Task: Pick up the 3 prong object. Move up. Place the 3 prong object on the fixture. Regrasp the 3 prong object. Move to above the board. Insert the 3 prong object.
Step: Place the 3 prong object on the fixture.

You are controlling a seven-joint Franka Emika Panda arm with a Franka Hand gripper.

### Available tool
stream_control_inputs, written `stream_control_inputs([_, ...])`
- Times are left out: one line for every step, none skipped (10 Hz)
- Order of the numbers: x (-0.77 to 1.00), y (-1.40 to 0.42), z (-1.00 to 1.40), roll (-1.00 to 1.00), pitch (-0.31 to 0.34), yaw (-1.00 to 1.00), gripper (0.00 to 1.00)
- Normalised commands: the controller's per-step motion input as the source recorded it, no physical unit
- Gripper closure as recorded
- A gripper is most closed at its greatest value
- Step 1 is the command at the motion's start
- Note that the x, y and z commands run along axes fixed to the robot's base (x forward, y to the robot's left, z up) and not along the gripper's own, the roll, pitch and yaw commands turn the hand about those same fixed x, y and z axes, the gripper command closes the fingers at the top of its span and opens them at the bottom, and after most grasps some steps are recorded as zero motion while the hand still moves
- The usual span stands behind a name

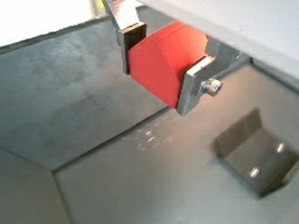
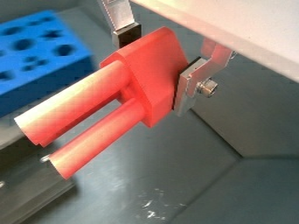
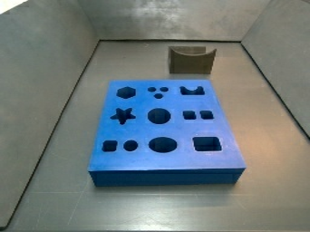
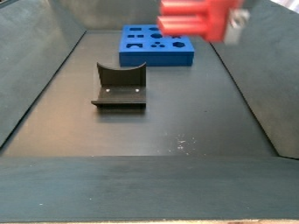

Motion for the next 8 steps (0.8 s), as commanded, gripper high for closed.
stream_control_inputs([1.0,-0.37,0.44,-0.04,-0.028,1.0,1.0])
stream_control_inputs([1.0,-0.33,0.41,-0.05,-0.022,1.0,1.0])
stream_control_inputs([1.0,-0.31,0.38,-0.05,-0.017,1.0,1.0])
stream_control_inputs([1.0,-0.29,0.36,-0.06,-0.013,1.0,1.0])
stream_control_inputs([1.0,-0.25,0.32,-0.07,-0.005,1.0,1.0])
stream_control_inputs([1.0,-0.23,0.29,-0.07,0.001,1.0,1.0])
stream_control_inputs([1.0,-0.2,0.25,-0.08,0.012,1.0,1.0])
stream_control_inputs([1.0,-0.18,0.23,-0.08,0.016,1.0,1.0])
